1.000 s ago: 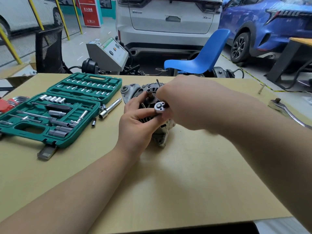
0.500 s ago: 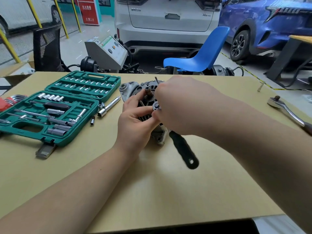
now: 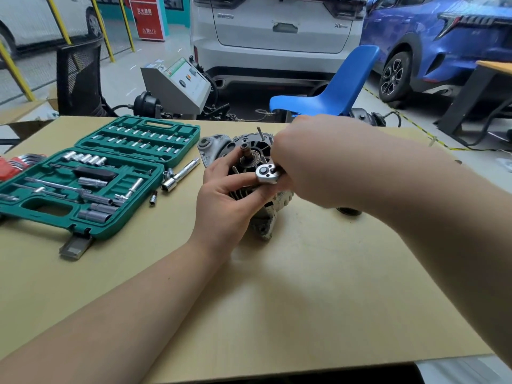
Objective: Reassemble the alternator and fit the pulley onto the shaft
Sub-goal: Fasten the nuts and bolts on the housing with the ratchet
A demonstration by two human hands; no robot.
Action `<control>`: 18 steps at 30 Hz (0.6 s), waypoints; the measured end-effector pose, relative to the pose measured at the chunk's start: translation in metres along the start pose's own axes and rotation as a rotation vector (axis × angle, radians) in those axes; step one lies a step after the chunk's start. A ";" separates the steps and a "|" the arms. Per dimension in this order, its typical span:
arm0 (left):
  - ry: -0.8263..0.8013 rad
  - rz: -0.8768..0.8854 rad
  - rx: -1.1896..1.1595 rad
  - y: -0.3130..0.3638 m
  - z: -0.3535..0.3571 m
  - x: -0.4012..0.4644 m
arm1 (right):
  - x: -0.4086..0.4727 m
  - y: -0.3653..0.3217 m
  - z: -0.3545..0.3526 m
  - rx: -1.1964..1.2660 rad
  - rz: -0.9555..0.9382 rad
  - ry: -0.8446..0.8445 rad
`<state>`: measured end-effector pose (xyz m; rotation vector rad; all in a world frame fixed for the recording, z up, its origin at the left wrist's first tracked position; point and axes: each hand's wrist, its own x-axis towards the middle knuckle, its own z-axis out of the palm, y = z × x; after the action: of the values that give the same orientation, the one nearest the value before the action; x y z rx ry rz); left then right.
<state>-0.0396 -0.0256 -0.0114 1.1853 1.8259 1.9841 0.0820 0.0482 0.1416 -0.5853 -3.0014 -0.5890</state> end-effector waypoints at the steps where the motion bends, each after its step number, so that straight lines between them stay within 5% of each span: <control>1: 0.012 -0.001 -0.008 0.001 0.000 0.000 | -0.002 -0.004 0.001 0.021 0.015 0.008; 18: -0.007 -0.022 -0.029 -0.003 0.000 0.002 | 0.007 0.006 -0.009 -0.044 -0.026 -0.099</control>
<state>-0.0421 -0.0235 -0.0127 1.1579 1.7928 1.9853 0.0773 0.0531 0.1526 -0.5956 -3.1004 -0.6477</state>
